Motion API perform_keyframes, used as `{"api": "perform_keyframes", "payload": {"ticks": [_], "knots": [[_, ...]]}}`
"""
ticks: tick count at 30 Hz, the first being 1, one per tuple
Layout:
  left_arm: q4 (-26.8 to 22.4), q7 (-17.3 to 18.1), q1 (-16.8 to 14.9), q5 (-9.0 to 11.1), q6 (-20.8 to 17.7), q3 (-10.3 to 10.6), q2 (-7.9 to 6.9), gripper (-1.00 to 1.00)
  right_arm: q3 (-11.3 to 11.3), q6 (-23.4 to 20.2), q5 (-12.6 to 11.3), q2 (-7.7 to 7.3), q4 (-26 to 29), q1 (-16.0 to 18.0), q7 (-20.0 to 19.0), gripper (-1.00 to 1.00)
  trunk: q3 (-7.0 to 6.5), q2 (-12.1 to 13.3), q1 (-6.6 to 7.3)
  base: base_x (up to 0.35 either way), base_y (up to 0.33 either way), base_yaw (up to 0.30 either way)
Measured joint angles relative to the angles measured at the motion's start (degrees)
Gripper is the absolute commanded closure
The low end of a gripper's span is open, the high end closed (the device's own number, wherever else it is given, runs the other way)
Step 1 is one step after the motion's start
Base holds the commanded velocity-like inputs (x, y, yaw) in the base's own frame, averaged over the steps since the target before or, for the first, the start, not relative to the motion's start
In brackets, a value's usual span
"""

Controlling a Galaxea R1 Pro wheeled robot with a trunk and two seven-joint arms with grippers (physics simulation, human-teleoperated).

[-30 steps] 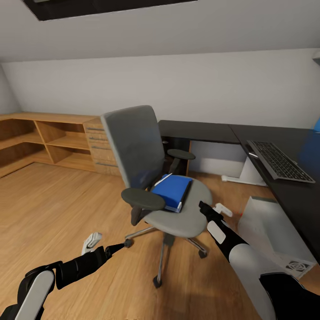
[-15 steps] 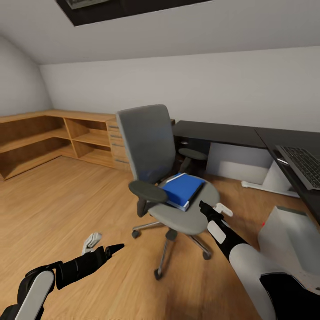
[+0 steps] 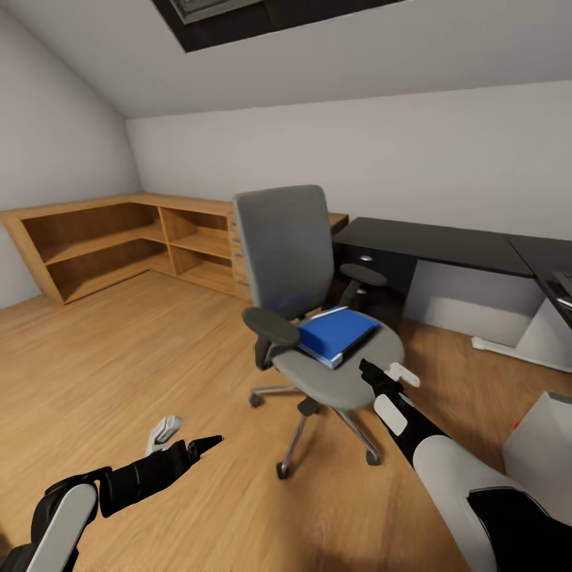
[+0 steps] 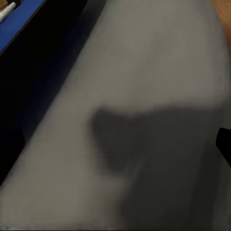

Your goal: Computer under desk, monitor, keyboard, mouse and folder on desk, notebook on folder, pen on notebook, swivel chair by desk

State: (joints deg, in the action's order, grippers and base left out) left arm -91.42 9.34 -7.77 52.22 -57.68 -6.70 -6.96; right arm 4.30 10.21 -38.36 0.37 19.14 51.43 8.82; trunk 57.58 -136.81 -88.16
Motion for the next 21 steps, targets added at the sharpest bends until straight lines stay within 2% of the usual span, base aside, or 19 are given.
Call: {"api": "perform_keyframes", "payload": {"ticks": [6,10,14,21], "knots": [[0.06,-0.08,0.00,-0.07,0.13,0.04,0.02,-1.00,-0.06,-0.01,-0.11,-0.01,0.06,-0.01,-0.03,-1.00,0.00,0.00,0.00,0.000,0.000,0.272],[0.18,-0.17,-0.01,-0.09,0.17,0.10,0.08,-1.00,0.33,-0.09,-0.20,0.79,0.11,-0.01,-0.24,-1.00,0.00,0.00,0.00,0.000,0.000,0.064],[0.22,-0.18,-0.03,-0.03,0.17,0.12,0.09,-1.00,0.24,-0.10,-0.71,0.80,0.02,-0.05,-0.20,-1.00,0.01,0.01,-0.01,0.000,0.000,-0.095],[0.65,-0.18,-0.04,-0.06,0.17,0.12,0.10,-1.00,0.24,-0.10,-0.72,0.79,0.03,-0.06,-0.22,-1.00,0.01,0.01,-0.01,0.000,0.000,-0.232]]}}
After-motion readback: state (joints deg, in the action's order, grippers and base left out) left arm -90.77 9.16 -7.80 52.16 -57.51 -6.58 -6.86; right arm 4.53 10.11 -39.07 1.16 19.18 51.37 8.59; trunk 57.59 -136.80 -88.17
